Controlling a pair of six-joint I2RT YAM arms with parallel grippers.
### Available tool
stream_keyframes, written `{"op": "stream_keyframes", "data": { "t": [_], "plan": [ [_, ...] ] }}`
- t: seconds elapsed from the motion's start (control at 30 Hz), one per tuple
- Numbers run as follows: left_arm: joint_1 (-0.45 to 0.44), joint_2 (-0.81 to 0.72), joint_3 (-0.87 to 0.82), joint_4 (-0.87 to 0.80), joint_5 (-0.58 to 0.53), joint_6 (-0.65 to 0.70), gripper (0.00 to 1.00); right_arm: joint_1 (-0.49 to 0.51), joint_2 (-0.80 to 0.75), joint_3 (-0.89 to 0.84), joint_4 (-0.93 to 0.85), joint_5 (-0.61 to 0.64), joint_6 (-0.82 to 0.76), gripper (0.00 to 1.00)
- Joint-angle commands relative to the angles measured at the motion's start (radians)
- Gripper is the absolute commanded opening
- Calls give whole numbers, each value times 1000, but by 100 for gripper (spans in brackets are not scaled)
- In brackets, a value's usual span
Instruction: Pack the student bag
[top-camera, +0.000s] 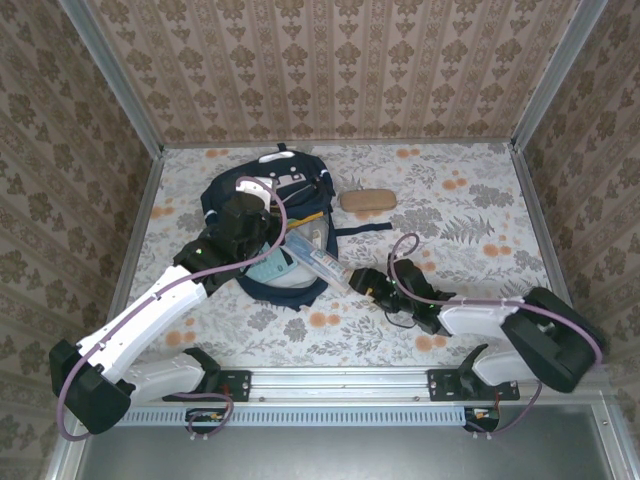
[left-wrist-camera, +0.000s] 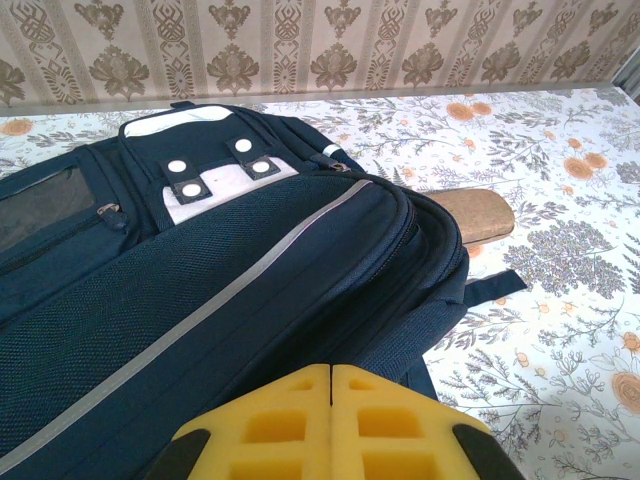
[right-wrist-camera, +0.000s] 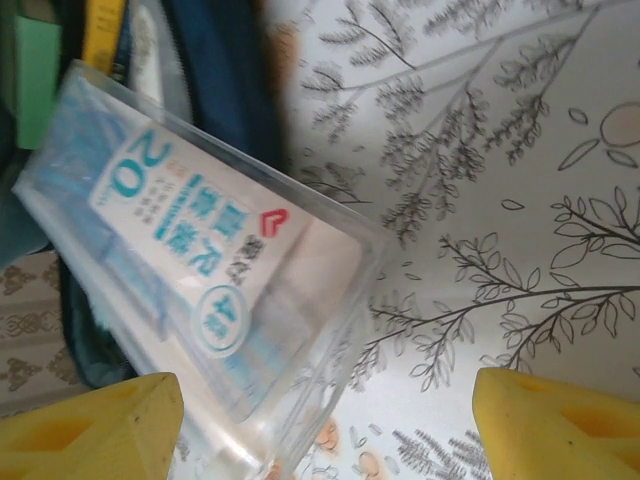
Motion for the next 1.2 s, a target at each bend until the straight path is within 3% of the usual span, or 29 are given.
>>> {"op": "stream_keyframes", "data": {
  "t": [0.0, 0.13, 0.37, 0.5, 0.6, 0.7, 0.93, 1.17],
  "plan": [
    [4, -20, 2, 47, -15, -10, 0, 15, 100, 29, 179, -59, 56, 76],
    [2, -21, 5, 46, -14, -10, 0, 24, 204, 65, 291, -84, 84, 70],
    [2, -28, 2, 44, -20, -7, 0, 26, 340, 62, 529, -105, 140, 41],
    [2, -26, 4, 44, -20, -8, 0, 26, 342, 34, 620, -103, 144, 19],
    [2, -26, 3, 46, -21, -10, 0, 26, 322, 12, 671, -111, 139, 16],
    [2, -20, 4, 47, -19, -9, 0, 31, 285, 3, 676, -123, 123, 3],
    [3, -10, 29, 46, -30, -9, 0, 37, 155, -43, 604, -125, 111, 0],
    [2, 46, 116, 22, -12, -27, 0, 42, -166, -99, 327, -100, 40, 0]
  ]
}}
